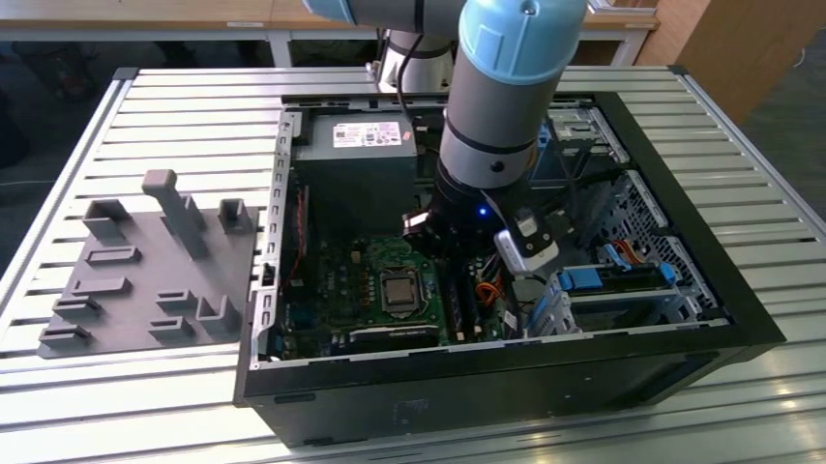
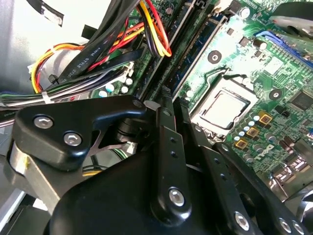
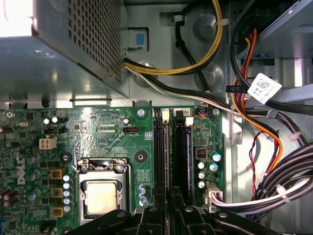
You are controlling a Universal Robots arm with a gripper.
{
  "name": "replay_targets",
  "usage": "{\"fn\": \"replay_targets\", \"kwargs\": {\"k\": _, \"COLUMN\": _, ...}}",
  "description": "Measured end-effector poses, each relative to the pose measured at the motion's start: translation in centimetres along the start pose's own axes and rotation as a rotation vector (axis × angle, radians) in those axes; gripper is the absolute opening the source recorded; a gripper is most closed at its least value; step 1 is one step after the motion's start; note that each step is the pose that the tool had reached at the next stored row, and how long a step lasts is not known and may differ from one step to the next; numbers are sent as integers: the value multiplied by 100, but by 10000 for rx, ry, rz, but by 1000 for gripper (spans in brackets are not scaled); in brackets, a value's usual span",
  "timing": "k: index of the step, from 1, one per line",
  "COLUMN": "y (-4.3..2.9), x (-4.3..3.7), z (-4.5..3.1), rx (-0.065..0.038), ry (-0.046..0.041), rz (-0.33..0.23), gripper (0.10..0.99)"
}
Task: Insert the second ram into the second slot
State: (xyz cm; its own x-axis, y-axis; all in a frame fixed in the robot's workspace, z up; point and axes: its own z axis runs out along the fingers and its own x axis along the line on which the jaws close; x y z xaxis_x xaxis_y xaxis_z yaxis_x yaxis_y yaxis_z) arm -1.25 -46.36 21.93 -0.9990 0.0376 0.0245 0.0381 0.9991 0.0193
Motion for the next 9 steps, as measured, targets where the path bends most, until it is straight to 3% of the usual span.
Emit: {"fn": "replay_targets", "kwargs": {"k": 9, "y": 3, "x": 3, "z": -136, "rx": 0, "ry": 0, "rz": 0, "gripper": 208}}
